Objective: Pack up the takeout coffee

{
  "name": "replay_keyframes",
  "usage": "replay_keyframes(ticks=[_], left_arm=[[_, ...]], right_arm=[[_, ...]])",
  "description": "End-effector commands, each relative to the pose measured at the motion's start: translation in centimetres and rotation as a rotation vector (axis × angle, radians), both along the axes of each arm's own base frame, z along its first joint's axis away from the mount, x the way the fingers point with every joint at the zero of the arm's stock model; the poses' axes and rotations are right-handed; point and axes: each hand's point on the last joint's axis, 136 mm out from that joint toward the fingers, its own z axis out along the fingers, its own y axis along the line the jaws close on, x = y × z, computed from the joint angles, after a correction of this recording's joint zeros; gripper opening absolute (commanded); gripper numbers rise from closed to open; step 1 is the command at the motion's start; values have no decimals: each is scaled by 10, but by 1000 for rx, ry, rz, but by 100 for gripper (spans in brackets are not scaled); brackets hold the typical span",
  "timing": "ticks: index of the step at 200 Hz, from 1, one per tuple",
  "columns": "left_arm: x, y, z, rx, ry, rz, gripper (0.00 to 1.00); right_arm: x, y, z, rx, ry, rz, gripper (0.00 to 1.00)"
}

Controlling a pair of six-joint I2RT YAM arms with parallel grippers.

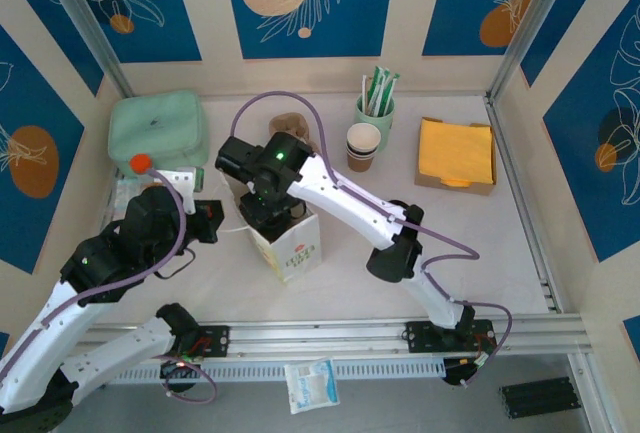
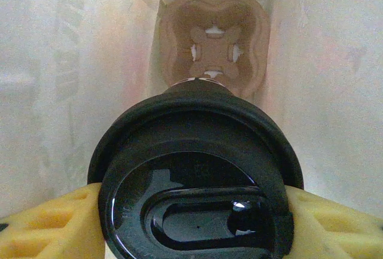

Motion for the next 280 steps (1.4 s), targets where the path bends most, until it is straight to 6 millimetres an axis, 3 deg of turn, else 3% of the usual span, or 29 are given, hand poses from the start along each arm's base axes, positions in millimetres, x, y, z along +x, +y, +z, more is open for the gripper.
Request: replay_keyframes(ticks=[1,280], left_arm=[[1,-2,1,-14,-9,-10,0],[-3,3,-2,-15,-12,-1,0]], right_arm=[[-9,-12,-12,-71,51,-14,59],[-27,-21,-36,-136,150,-63,58]])
